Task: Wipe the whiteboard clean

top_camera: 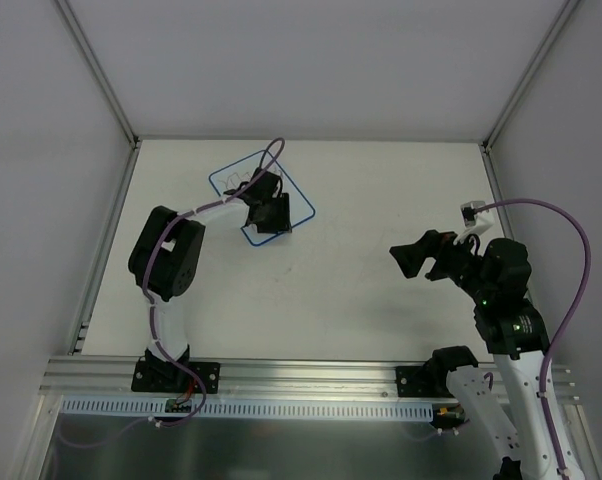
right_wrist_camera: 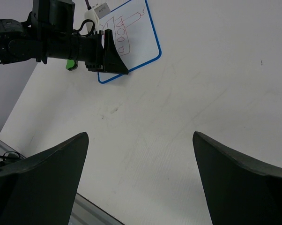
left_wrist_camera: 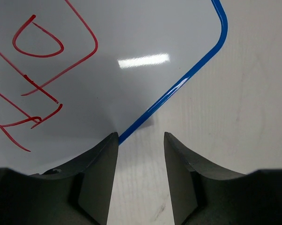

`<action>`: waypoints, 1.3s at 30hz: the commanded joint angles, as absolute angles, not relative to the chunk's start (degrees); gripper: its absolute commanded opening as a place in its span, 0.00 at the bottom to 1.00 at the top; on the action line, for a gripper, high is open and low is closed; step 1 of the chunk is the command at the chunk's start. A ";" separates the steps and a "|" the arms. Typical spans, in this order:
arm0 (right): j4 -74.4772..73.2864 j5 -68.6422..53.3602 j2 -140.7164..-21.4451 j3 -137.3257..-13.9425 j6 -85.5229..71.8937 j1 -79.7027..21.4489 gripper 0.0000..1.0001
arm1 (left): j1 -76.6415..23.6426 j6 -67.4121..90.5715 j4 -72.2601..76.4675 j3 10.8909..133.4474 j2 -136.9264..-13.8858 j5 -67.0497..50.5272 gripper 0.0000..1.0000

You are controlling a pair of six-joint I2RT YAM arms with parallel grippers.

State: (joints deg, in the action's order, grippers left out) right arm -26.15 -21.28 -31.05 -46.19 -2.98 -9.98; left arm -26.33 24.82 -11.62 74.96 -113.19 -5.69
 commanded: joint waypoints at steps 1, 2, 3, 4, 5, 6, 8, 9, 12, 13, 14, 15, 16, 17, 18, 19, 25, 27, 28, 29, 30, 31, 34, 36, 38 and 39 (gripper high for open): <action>-24.96 -20.39 -30.06 -45.62 -3.25 -10.02 0.99 | -34.68 29.35 -17.84 67.42 -112.95 -10.46 0.44; -24.87 -20.30 -29.88 -45.44 -3.16 -10.02 0.99 | -36.37 29.79 -17.84 66.63 -112.33 -10.72 0.43; -24.87 -20.22 -29.88 -45.35 -2.99 -10.11 0.99 | -38.21 30.49 -17.84 65.75 -111.11 -10.98 0.43; -24.87 -20.21 -29.71 -45.26 -3.16 -10.02 0.99 | -40.15 31.37 -17.84 64.70 -110.57 -11.68 0.43; -24.79 -19.95 -29.71 -45.18 -2.99 -10.02 0.99 | -43.99 31.81 -17.93 64.43 -110.04 -12.12 0.43; -24.87 -19.78 -29.71 -45.09 -3.08 -10.02 0.99 | -45.86 32.69 -18.02 64.25 -109.34 -12.56 0.43; -24.79 -19.43 -30.06 -45.00 -3.08 -10.02 0.99 | -50.51 32.87 -17.93 64.60 -108.11 -13.36 0.43; -24.87 -19.34 -30.23 -45.00 -3.16 -10.11 0.99 | -51.49 33.13 -17.93 64.69 -107.76 -12.92 0.43; -24.79 -17.76 -30.50 -44.56 -3.60 -10.11 0.99 | -52.21 33.84 -18.02 64.86 -104.70 -10.29 0.49; -24.70 -16.62 -30.50 -43.69 -4.56 -10.02 0.99 | -52.12 33.66 -18.10 65.21 -103.81 -9.15 0.52; -24.78 -14.00 -30.59 -43.33 -5.09 -10.11 0.99 | -51.95 33.58 -18.19 65.56 -102.84 -7.23 0.59; -24.79 -12.23 -30.85 -42.90 -6.05 -10.02 0.99 | -51.42 33.40 -18.19 65.91 -101.18 -6.60 0.62; -25.22 -10.48 -31.02 -41.93 -8.76 -10.11 0.99 | -50.98 33.40 -18.45 66.96 -100.29 -6.07 0.65; -25.22 -9.15 -31.37 -41.40 -9.57 -10.11 0.99 | -50.19 33.40 -18.54 67.49 -99.59 -5.80 0.68; -25.22 -9.14 -32.16 -40.96 -10.02 -10.02 0.99 | -48.45 33.49 -18.72 68.28 -98.01 -5.37 0.75; -25.22 -9.31 -32.69 -40.52 -10.37 -10.02 0.99 | -47.21 33.57 -18.98 68.73 -97.22 -4.84 0.78; -25.05 -9.93 -35.59 -37.27 -10.81 -10.02 0.99 | -32.65 32.61 -23.72 69.87 -89.66 6.03 0.89; -25.05 -9.49 -36.21 -36.22 -10.55 -10.11 0.99 | -27.97 32.26 -26.00 70.31 -88.77 9.74 0.89; -25.05 -9.41 -36.30 -35.95 -10.63 -10.02 0.99 | -25.60 32.26 -26.36 70.75 -88.86 11.76 0.89; -24.87 -9.40 -36.82 -35.77 -10.55 -10.02 0.99 | -21.05 32.34 -26.63 71.01 -89.12 12.65 0.89; -24.87 -9.40 -37.09 -35.42 -10.63 -10.02 0.99 | -18.83 32.52 -26.98 71.19 -90.08 13.09 0.88; -24.52 -9.58 -37.26 -35.33 -10.63 -10.11 0.99 | -16.81 33.22 -27.07 71.63 -90.87 13.36 0.88; -24.43 -10.02 -37.79 -35.16 -10.72 -10.02 0.99 | -10.30 33.84 -26.98 73.55 -95.26 13.36 0.86; -24.35 -10.46 -37.71 -35.07 -10.63 -10.11 0.99 | -7.22 33.40 -26.98 75.05 -99.13 13.10 0.85; -24.35 -10.63 -37.62 -34.98 -10.55 -10.11 0.99 | -5.72 33.49 -26.90 76.90 -101.41 12.92 0.83; -24.35 -11.07 -37.53 -34.89 -10.46 -10.19 0.99 | -4.49 33.49 -26.81 77.43 -103.43 12.83 0.80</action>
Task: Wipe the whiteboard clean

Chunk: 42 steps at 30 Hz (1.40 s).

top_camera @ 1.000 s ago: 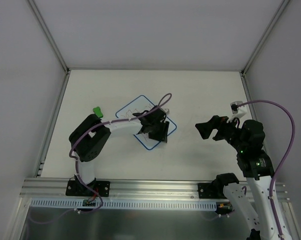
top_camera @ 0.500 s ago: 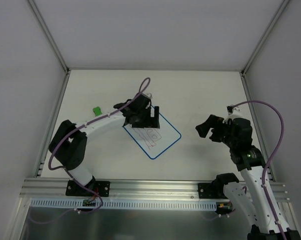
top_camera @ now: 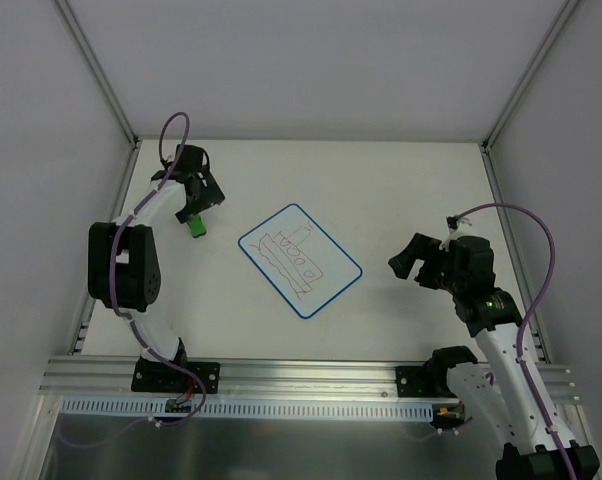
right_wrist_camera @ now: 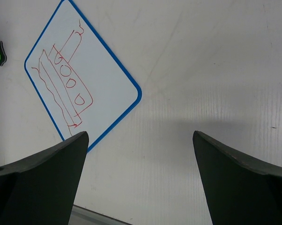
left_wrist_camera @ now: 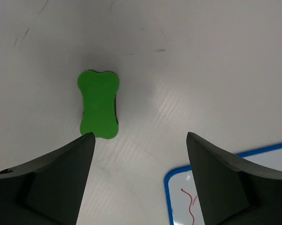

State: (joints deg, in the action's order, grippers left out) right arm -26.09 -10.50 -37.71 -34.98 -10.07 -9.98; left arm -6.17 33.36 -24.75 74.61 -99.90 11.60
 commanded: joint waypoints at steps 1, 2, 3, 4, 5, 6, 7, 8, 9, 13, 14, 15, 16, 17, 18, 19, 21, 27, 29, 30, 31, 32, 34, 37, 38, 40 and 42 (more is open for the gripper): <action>-24.43 -11.51 -37.53 -34.89 -10.37 -10.11 0.99 | -4.13 33.40 -26.89 78.65 -104.49 13.09 0.79; -24.35 -11.86 -37.62 -34.72 -10.37 -10.19 0.99 | -3.87 33.05 -26.98 79.18 -105.37 13.36 0.78; -24.43 -12.47 -37.79 -34.72 -10.37 -10.11 0.99 | -3.61 32.87 -26.98 79.71 -107.12 13.62 0.76; -24.43 -12.83 -37.88 -34.54 -10.37 -10.11 0.99 | -3.17 32.70 -27.07 80.50 -107.92 14.06 0.72; -24.35 -13.27 -37.97 -34.37 -10.37 -10.19 0.99 | -2.99 32.52 -27.07 80.77 -108.54 14.24 0.70; -24.43 -13.36 -38.06 -34.28 -10.37 -10.20 0.99 | -2.90 32.52 -27.16 81.03 -109.68 14.41 0.68; -24.35 -13.53 -38.06 -34.19 -10.37 -10.11 0.99 | -2.73 32.52 -27.16 81.12 -110.21 14.50 0.65; -24.43 -13.54 -38.06 -34.10 -10.37 -10.11 0.99 | -2.38 32.61 -27.25 81.21 -110.56 14.50 0.65; -24.35 -13.54 -38.06 -33.93 -10.37 -10.11 0.99 | -2.29 32.61 -27.25 81.21 -111.35 14.59 0.64; -24.43 -13.54 -37.88 -33.66 -10.20 -10.11 0.99 | -1.76 32.52 -27.51 80.69 -112.32 15.91 0.63; -24.35 -13.62 -37.79 -33.66 -10.28 -10.11 0.99 | -1.67 32.43 -27.51 80.60 -112.32 16.26 0.62; -24.43 -13.62 -37.88 -33.58 -10.37 -10.19 0.99 | -1.41 32.43 -27.60 80.51 -112.32 16.26 0.62; -24.43 -13.62 -37.88 -33.40 -10.28 -10.20 0.99 | -1.32 32.43 -27.60 80.25 -112.24 16.35 0.62; -24.43 -13.62 -37.88 -33.31 -10.37 -10.20 0.99 | -1.32 32.34 -27.68 80.16 -111.98 16.43 0.62; -24.43 -13.62 -38.14 -33.22 -10.28 -10.11 0.99 | -1.32 32.17 -27.69 80.16 -111.28 15.83 0.62; -24.35 -13.71 -38.32 -33.22 -10.37 -10.11 0.99 | -1.32 32.25 -27.69 79.63 -110.57 15.65 0.62; -24.35 -13.80 -38.58 -33.05 -10.37 -10.19 0.99 | -1.32 32.26 -27.69 79.28 -108.65 15.91 0.62; -23.91 -14.32 -38.94 -32.87 -10.37 -10.11 0.99 | -1.23 30.94 -27.86 78.66 -106.52 17.57 0.62; -23.91 -14.33 -38.85 -32.96 -10.28 -10.19 0.99 | -1.14 30.85 -27.95 78.66 -106.61 18.10 0.62; -23.91 -14.41 -38.85 -32.87 -10.37 -10.11 0.99 | -1.06 30.94 -28.04 78.58 -107.13 18.11 0.62; -23.91 -14.41 -38.76 -32.87 -10.28 -10.19 0.99 | -1.05 31.20 -28.04 78.57 -107.31 18.02 0.62; -23.91 -14.41 -38.67 -32.78 -10.37 -10.20 0.99 | -0.97 31.29 -28.04 78.57 -107.58 18.02 0.62; -23.91 -14.41 -38.58 -32.61 -10.46 -10.19 0.99 | -0.70 31.29 -28.21 78.84 -108.89 17.75 0.61; -24.00 -14.41 -38.58 -32.43 -10.37 -10.11 0.99 | -0.35 31.90 -28.48 78.66 -110.12 17.40 0.57; -23.91 -14.41 -38.58 -32.43 -10.37 -10.19 0.99 | -0.35 31.99 -28.65 78.49 -110.21 17.49 0.57; -23.91 -14.50 -38.58 -32.43 -10.37 -10.11 0.99 | 0.43 31.99 -28.74 78.22 -110.56 17.67 0.56; -23.91 -14.50 -38.85 -32.34 -10.28 -10.19 0.99 | 1.14 31.82 -28.74 78.05 -110.65 17.84 0.55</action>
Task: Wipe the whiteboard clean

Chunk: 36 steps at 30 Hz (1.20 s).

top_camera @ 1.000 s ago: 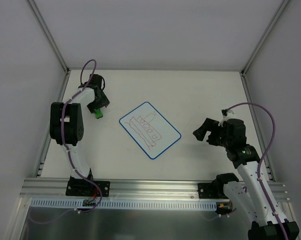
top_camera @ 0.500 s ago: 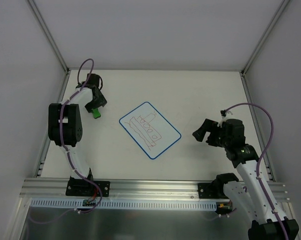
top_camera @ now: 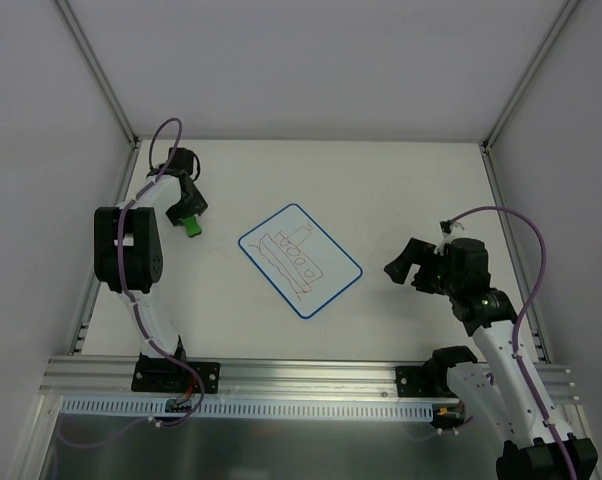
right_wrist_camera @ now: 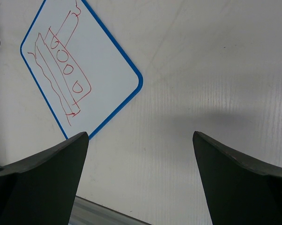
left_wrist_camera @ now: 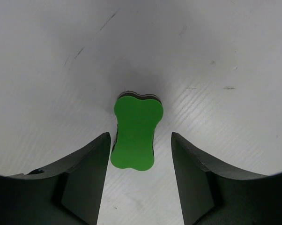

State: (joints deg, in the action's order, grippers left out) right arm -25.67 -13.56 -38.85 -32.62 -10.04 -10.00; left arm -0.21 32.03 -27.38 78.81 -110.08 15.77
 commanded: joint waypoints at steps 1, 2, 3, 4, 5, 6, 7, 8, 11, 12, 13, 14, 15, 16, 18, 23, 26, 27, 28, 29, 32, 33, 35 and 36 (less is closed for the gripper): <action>-23.91 -14.50 -39.02 -32.34 -10.20 -10.11 0.99 | 1.14 31.56 -28.74 78.05 -110.74 17.75 0.54; -23.82 -14.50 -39.11 -32.34 -10.20 -10.19 0.99 | 1.14 31.47 -28.74 78.13 -110.92 17.58 0.54; -23.82 -14.59 -39.20 -32.17 -10.28 -10.11 0.99 | 1.14 31.38 -28.74 78.22 -111.09 17.14 0.53; -23.56 -14.59 -39.20 -32.17 -10.28 -10.11 0.99 | 1.14 31.29 -28.74 78.22 -111.53 16.53 0.53; -23.55 -14.59 -39.29 -32.08 -10.37 -10.11 0.99 | 1.14 31.29 -28.74 78.31 -111.71 16.26 0.53; -23.55 -14.68 -39.29 -32.08 -10.37 -10.11 0.99 | 1.23 31.12 -28.83 78.57 -111.97 16.00 0.52; -23.47 -14.76 -39.29 -32.08 -10.37 -10.11 0.99 | 1.23 30.94 -29.00 78.75 -112.23 15.82 0.52; -23.47 -14.77 -39.29 -32.08 -10.37 -10.19 0.99 | 1.14 30.94 -29.00 78.84 -112.24 15.82 0.52; -23.47 -14.68 -39.20 -31.99 -10.46 -10.11 0.99 | 1.14 30.50 -29.27 79.36 -112.94 15.30 0.50; -23.38 -14.59 -39.20 -31.91 -10.46 -10.11 0.99 | 1.14 30.32 -29.35 79.54 -113.03 15.03 0.50; -23.38 -14.59 -39.20 -31.90 -10.37 -10.11 0.99 | 1.14 30.06 -29.70 79.80 -113.38 14.86 0.50; -23.47 -14.59 -39.20 -31.90 -10.46 -10.19 0.99 | 1.14 30.06 -29.79 79.80 -113.47 14.85 0.48; -23.38 -14.68 -39.29 -31.90 -10.55 -10.20 0.99 | 1.14 29.97 -29.97 79.98 -113.64 14.77 0.48; -23.38 -14.68 -39.20 -31.82 -10.63 -10.20 0.99 | 1.23 29.97 -30.06 80.07 -113.73 14.77 0.47; -23.20 -14.76 -39.20 -31.82 -10.63 -10.11 0.99 | 1.14 29.88 -30.15 80.24 -114.08 14.42 0.45; -22.85 -14.76 -39.29 -31.55 -10.72 -10.20 0.99 | 1.14 29.62 -30.67 80.51 -114.35 14.06 0.35; -22.15 -14.41 -39.81 -31.03 -10.72 -10.11 0.99 | 1.23 29.36 -30.76 80.16 -113.29 13.19 0.28; -21.89 -14.24 -39.99 -30.68 -10.72 -10.11 0.99 | 1.14 29.18 -30.76 80.07 -112.86 12.66 0.26; -21.54 -13.98 -40.34 -30.41 -10.98 -10.11 0.99 | 1.14 28.92 -30.85 79.89 -111.81 12.22 0.25; -20.66 -13.71 -40.78 -30.24 -11.25 -10.11 0.99 | 0.97 28.74 -30.85 79.72 -111.27 11.26 0.22; -18.56 -11.78 -43.06 -29.53 -12.30 -10.98 0.99 | 0.35 27.25 -30.85 79.63 -108.81 9.23 0.15; -18.02 -10.91 -44.81 -29.53 -12.57 -12.03 0.99 | -0.69 26.55 -30.85 79.63 -108.11 8.45 0.11; -16.10 -8.62 -47.18 -29.97 -13.27 -13.44 0.99 | -3.15 24.44 -30.85 79.80 -106.35 7.91 0.11; -15.65 -7.66 -48.50 -30.32 -13.71 -14.32 0.98 | -4.21 23.65 -30.85 79.80 -105.91 7.82 0.10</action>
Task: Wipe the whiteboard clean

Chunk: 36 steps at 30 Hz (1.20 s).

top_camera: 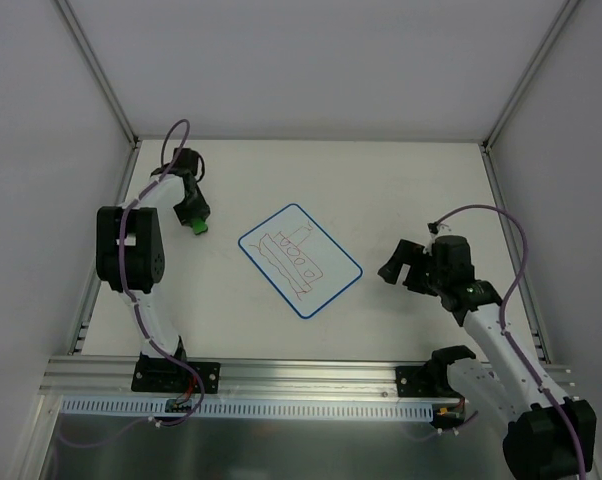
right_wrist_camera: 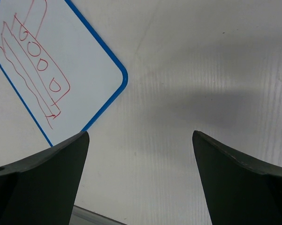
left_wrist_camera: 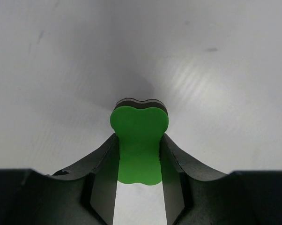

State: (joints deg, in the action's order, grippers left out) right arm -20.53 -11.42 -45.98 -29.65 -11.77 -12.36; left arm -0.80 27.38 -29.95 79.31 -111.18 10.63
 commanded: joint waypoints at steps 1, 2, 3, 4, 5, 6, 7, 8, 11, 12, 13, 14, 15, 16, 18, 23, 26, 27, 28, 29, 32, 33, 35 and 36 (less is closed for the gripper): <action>-15.12 -5.12 -51.39 -30.76 -13.97 -16.07 0.97 | -6.74 21.73 -30.85 79.89 -105.13 7.56 0.10; -13.99 -3.71 -52.98 -31.63 -14.50 -17.13 0.96 | -7.99 20.93 -30.76 80.33 -104.86 7.56 0.10; -13.63 -2.21 -54.56 -32.08 -14.59 -19.05 0.95 | -9.30 19.79 -30.85 80.68 -104.85 7.30 0.10; -13.19 -0.46 -57.89 -32.60 -15.02 -19.86 0.92 | -11.84 17.43 -30.76 81.03 -104.85 6.77 0.10; -12.40 -0.18 -59.40 -33.83 -15.12 -20.56 0.91 | -13.08 16.10 -30.76 82.17 -105.03 6.25 0.10; -12.04 2.09 -60.98 -34.27 -15.38 -21.18 0.90 | -14.23 14.52 -30.76 82.87 -105.38 5.46 0.10; -10.91 3.41 -63.95 -34.80 -15.47 -22.31 0.86 | -16.33 11.63 -30.76 84.19 -106.42 4.58 0.09; -10.29 3.95 -65.12 -35.15 -15.56 -22.85 0.84 | -17.30 10.21 -30.76 84.81 -106.96 4.14 0.08; -8.18 4.66 -69.15 -36.30 -15.99 -24.43 0.77 | -20.29 5.81 -30.67 86.48 -108.98 3.34 0.04; -7.74 4.83 -70.04 -36.65 -16.08 -24.96 0.76 | -20.74 5.10 -30.67 86.75 -109.42 3.17 0.04; -7.13 5.53 -70.74 -37.17 -16.08 -25.74 0.74 | -21.09 4.49 -30.59 87.01 -110.12 2.73 0.04; -6.25 6.06 -71.45 -37.35 -16.08 -26.27 0.72 | -21.35 3.61 -30.50 87.36 -110.56 2.12 0.04; -6.15 6.41 -73.11 -37.70 -15.91 -26.63 0.70 | -21.71 3.34 -30.41 87.62 -111.00 0.72 0.02; -5.98 6.76 -73.99 -38.49 -15.82 -27.24 0.66 | -21.80 3.08 -30.41 87.71 -111.79 0.18 0.02; -5.19 7.29 -76.80 -39.02 -15.73 -28.03 0.63 | -22.15 3.16 -30.06 87.98 -112.76 -1.22 0.01; -3.34 7.21 -82.17 -40.86 -14.86 -29.44 0.52 | -23.20 3.69 -29.44 88.15 -115.57 -1.32 0.01; -2.64 7.03 -84.89 -41.57 -14.41 -30.58 0.45 | -23.73 3.95 -29.09 88.15 -116.19 -1.32 0.01; -2.64 6.86 -85.51 -42.01 -14.15 -31.19 0.43 | -23.82 3.96 -29.00 88.07 -116.37 -1.49 0.01; -2.64 6.59 -86.13 -42.19 -14.24 -31.46 0.40 | -23.99 3.96 -29.00 87.98 -116.54 -1.76 0.01; -2.64 6.59 -87.09 -42.27 -14.41 -31.81 0.38 | -23.99 3.96 -29.00 87.89 -116.63 -1.67 0.01; -2.64 6.94 -88.06 -41.57 -15.29 -32.96 0.33 | -24.43 4.04 -28.92 86.84 -116.54 -1.32 0.01; -2.64 7.03 -88.15 -41.22 -15.73 -33.22 0.31 | -24.52 4.13 -29.00 86.49 -116.54 -1.06 0.01; -2.81 7.12 -88.33 -39.82 -17.05 -33.49 0.23 | -24.70 4.65 -29.00 85.35 -116.54 -0.09 0.02; -3.07 7.47 -88.24 -39.38 -17.49 -33.49 0.19 | -24.70 4.83 -29.00 84.99 -116.54 1.48 0.02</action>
